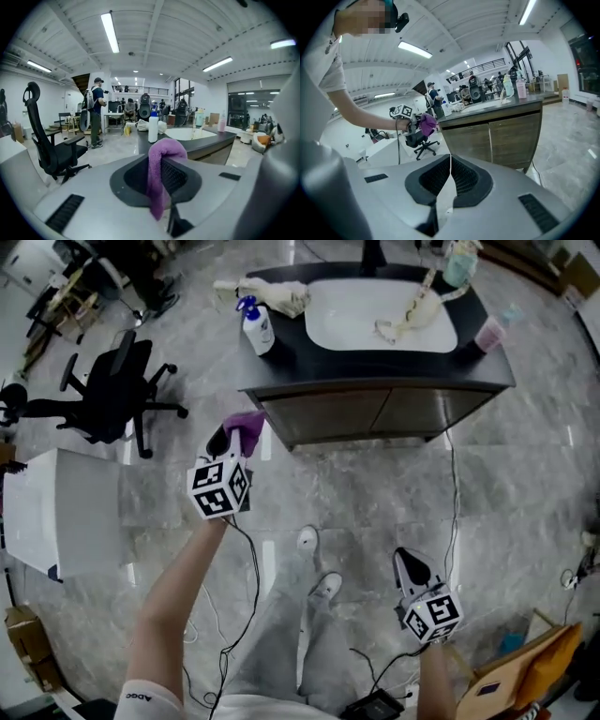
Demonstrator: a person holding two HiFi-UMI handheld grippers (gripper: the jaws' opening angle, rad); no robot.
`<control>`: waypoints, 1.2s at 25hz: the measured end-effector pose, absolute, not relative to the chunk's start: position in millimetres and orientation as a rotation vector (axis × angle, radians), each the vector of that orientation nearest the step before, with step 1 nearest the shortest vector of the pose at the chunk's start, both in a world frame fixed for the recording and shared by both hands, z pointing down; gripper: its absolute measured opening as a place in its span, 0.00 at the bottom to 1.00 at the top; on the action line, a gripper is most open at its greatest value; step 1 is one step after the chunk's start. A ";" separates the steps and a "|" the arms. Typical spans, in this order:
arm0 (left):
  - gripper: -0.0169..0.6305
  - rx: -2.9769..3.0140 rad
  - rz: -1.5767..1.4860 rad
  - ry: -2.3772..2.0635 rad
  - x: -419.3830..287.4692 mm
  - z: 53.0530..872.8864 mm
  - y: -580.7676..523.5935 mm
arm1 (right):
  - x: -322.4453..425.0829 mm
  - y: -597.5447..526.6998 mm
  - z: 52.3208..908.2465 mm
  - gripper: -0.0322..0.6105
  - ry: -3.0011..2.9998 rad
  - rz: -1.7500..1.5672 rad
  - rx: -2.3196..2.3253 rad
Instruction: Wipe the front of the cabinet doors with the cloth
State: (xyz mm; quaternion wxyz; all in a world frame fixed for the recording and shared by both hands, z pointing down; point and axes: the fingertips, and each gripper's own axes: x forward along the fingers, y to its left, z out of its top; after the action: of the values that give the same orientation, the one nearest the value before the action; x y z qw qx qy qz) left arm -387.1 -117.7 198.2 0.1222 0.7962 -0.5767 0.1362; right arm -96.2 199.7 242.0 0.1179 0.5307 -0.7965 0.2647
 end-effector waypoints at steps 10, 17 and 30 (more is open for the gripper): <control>0.10 2.585 0.312 -1.436 -442.8 40.0 80.7 | -91.4 258.2 100.0 0.09 -2.322 0.675 1.778; 0.10 2.604 0.137 -1.373 -487.4 -61.3 130.0 | -131.2 262.7 -4.0 0.09 -2.415 0.615 1.763; 0.10 2.546 -0.174 -1.268 -638.9 -110.6 142.3 | -368.9 213.3 -103.3 0.09 -2.610 0.434 1.696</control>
State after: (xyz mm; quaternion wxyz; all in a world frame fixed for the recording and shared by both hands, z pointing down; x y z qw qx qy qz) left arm -638.9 142.3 -110.6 0.1455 0.8840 -0.4402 -0.0604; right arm -368.9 213.3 -103.3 -0.0008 0.5397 -0.8305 0.1380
